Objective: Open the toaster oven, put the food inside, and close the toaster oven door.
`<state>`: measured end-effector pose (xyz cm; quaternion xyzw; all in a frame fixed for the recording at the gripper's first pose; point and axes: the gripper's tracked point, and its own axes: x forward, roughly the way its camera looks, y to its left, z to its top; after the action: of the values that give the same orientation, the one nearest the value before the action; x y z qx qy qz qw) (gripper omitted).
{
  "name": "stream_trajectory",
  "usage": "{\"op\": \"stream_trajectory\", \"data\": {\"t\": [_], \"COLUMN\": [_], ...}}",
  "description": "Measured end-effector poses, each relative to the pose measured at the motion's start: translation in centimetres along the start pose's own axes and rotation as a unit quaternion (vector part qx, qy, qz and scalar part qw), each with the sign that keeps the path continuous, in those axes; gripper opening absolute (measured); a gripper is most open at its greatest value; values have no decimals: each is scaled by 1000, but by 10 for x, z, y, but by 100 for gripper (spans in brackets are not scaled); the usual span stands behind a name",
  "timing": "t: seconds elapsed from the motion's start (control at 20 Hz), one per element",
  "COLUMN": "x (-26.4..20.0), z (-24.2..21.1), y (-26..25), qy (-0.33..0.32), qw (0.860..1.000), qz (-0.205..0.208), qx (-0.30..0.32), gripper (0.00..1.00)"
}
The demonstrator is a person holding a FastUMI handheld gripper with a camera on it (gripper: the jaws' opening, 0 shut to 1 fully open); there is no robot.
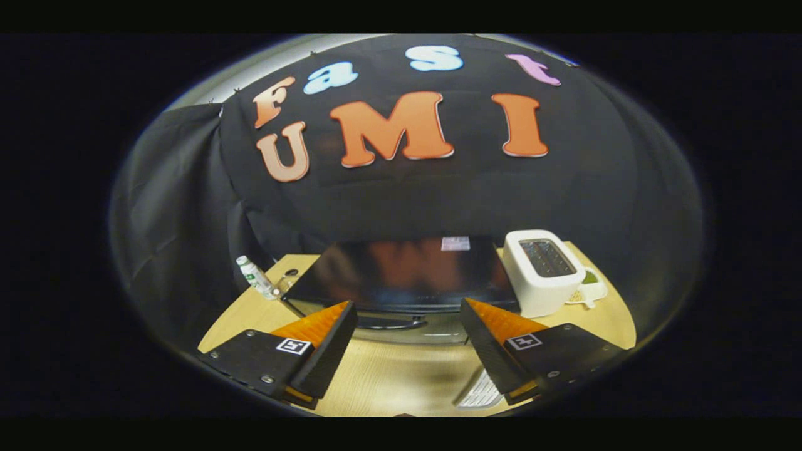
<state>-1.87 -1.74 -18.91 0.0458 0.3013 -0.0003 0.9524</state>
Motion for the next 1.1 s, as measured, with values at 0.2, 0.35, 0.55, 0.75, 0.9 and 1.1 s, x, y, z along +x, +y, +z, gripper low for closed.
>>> {"op": "stream_trajectory", "data": {"t": [0.2,0.35,0.55,0.75,0.9,1.1], "x": [-32,-64,-100,-129,-144,-152], "z": [55,99,150,185,208,222], "y": [-21,-33,-38,-41,-38,-36], "qy": [-84,-149,-224,-283,-326,-349], "qw": [996,988,973,956,941,933], "qz": [-22,-34,-34,-32,-34,-34], "qx": [-19,-38,-50,-64,-80,-86], "gripper": [99,99,99,99,99,99]}}
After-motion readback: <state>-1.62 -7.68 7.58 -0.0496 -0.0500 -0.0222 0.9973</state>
